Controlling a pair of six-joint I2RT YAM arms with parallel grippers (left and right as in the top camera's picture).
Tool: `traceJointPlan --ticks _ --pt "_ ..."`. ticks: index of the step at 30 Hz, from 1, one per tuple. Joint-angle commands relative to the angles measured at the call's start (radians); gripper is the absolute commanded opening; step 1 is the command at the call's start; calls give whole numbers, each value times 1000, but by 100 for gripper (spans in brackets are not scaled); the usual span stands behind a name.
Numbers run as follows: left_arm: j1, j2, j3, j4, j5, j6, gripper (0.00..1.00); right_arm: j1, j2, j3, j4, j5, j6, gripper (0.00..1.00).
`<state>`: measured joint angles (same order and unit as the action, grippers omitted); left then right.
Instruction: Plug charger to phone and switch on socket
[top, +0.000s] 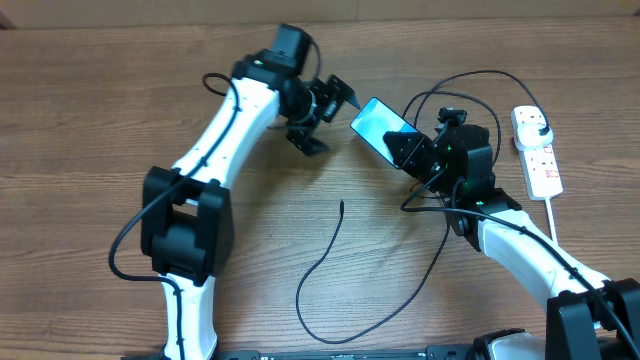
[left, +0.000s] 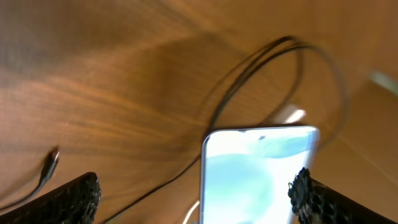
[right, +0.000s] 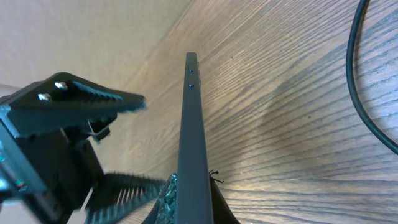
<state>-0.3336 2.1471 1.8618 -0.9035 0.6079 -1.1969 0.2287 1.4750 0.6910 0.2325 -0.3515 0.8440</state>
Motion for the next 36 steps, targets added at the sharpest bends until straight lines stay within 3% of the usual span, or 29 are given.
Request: traceJointPlan --ticks 1,6,12,20,29,36 --pt "61 -18 26 50 131 88 100 -7 -4 23 28 -24 68 4" --pt "118 -18 26 130 212 141 100 -8 -4 23 45 0 232 4" --pt "150 -18 26 213 274 149 100 -8 -4 23 177 48 544 4" --pt "143 -18 26 328 275 7 100 -6 -4 23 305 71 866 4" --pt "102 -18 26 498 239 -55 100 -6 -4 23 308 99 1070 4" --pt "55 -18 26 500 183 -86 100 3 -4 23 336 113 1098 4"
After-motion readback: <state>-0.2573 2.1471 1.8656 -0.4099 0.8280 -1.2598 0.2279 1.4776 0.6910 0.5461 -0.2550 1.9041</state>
